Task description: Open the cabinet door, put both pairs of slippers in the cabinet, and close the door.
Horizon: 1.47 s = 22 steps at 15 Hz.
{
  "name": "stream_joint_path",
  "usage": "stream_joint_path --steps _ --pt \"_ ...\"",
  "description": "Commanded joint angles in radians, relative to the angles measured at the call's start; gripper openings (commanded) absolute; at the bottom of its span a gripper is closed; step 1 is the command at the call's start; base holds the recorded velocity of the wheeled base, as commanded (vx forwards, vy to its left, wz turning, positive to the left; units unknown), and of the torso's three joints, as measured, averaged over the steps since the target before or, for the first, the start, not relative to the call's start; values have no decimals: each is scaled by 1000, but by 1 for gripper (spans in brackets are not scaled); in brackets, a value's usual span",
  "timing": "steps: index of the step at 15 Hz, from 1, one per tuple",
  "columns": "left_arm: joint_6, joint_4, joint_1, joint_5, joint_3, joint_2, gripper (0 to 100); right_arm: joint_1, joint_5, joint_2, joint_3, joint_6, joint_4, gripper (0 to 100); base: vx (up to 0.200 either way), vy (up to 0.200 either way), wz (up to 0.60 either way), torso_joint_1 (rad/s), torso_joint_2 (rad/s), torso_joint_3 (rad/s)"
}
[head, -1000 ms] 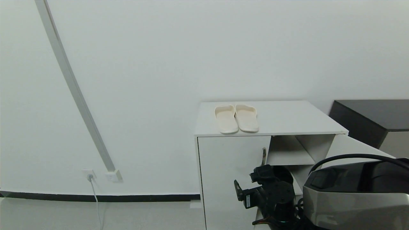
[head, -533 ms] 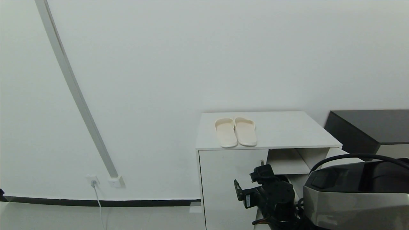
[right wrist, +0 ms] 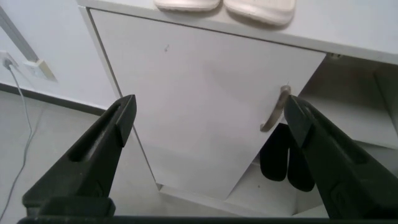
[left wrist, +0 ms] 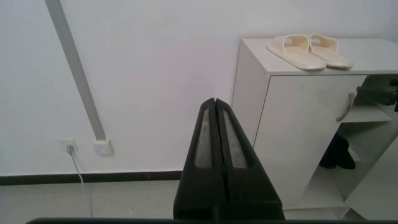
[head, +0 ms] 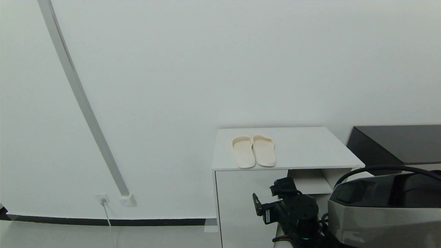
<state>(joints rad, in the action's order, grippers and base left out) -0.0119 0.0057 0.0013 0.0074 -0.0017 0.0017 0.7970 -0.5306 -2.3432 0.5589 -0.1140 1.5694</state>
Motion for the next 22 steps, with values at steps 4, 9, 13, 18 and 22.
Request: stream_joint_path --steps 4,9,13,18,22 --pt "0 0 0 0 0 0 0 1 -2 2 -8 1 1 100 0 0 0 115 -239 -124" --pt "1 0 0 0 0 0 0 1 -3 28 4 36 1 100 0 0 0 0 0 0" --pt "1 0 0 -1 0 0 0 2 11 156 72 47 -95 100 0 0 0 0 0 0" --pt "4 0 0 0 0 0 0 -19 9 300 331 -49 -612 100 0 0 0 0 0 0" --pt "6 0 0 0 0 0 0 -19 3 363 588 -203 -1077 100 0 0 0 0 0 0"
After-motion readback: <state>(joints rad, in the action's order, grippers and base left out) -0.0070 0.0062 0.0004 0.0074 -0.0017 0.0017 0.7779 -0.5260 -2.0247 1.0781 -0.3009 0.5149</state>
